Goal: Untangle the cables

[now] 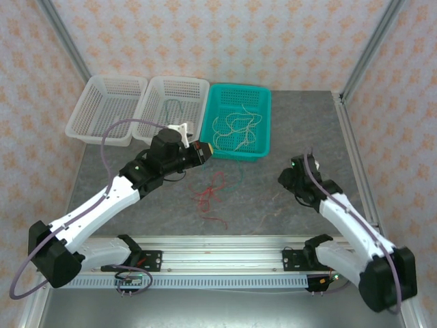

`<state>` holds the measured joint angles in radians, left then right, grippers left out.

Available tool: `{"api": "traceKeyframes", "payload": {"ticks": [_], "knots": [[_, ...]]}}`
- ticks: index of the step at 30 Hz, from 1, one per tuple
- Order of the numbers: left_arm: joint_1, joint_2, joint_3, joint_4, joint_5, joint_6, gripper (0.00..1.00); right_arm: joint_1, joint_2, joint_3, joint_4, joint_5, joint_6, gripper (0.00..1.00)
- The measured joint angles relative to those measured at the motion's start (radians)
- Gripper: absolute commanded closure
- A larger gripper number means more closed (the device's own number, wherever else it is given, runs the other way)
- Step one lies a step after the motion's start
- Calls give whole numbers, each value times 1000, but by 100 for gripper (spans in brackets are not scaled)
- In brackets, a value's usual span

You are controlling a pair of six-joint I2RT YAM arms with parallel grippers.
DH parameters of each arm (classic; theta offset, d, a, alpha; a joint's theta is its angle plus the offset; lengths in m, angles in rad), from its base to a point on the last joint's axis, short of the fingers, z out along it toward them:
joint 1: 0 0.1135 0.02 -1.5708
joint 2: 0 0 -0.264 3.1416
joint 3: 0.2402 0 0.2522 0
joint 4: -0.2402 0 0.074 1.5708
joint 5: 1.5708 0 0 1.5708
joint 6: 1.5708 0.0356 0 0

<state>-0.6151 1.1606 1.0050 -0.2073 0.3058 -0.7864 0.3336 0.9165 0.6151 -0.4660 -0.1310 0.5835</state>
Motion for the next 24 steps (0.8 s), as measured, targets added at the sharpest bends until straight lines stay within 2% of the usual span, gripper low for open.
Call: {"api": "traceKeyframes", "payload": {"ticks": [4,7,10,14,19,24], "knots": [[0,0,0,0,0,0,100,104,-156,-10,167,-132,-54,38],[0,0,0,0,0,-1,100,187,-196,-76,361,-191,-67,29],[0,0,0,1,5,-2,100,281,-163,-175,561,-185,-77,21],[0,0,0,1,11,-11,100,387,14,-249,800,-169,-122,18],[0,-11,6,1,25,-30,100,473,260,-196,954,-112,-191,21],[0,-69,14,6,27,-62,100,477,429,-151,1020,170,-51,38]]}}
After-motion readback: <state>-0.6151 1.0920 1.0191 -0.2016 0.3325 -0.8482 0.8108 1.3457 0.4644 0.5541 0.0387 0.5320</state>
